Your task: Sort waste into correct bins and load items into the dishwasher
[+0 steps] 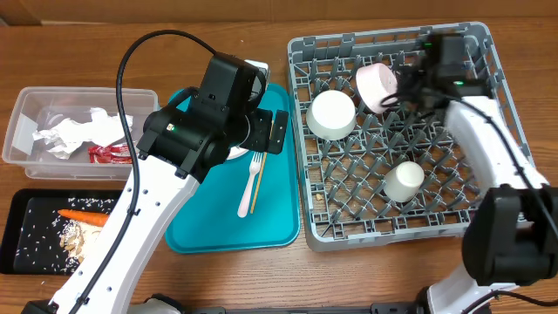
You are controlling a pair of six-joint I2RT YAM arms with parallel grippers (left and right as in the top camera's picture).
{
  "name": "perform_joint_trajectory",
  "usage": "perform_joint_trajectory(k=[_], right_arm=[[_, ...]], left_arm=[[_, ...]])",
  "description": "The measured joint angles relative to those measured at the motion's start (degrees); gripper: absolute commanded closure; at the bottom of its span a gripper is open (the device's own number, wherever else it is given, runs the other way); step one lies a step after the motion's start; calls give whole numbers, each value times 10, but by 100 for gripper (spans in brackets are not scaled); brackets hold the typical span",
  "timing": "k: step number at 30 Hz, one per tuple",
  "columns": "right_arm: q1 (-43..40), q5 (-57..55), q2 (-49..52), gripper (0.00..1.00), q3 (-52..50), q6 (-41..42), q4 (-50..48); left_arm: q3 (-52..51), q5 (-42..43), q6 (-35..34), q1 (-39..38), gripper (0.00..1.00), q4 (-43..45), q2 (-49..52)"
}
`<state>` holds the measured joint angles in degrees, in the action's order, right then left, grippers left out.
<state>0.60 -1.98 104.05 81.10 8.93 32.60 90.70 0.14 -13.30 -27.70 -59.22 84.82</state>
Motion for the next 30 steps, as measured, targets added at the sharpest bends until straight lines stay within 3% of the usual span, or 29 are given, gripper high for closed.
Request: perform_joint_trajectory(k=[2, 7, 30], right_arm=[[-38, 78, 0, 96, 0, 8, 7], [-42, 127, 0, 96, 0, 15, 10], [9, 216, 28, 92, 0, 2, 10]], left_arm=[[0, 0, 0, 0, 0, 0, 0], [0, 0, 0, 0, 0, 0, 0], [0, 0, 0, 0, 0, 0, 0]])
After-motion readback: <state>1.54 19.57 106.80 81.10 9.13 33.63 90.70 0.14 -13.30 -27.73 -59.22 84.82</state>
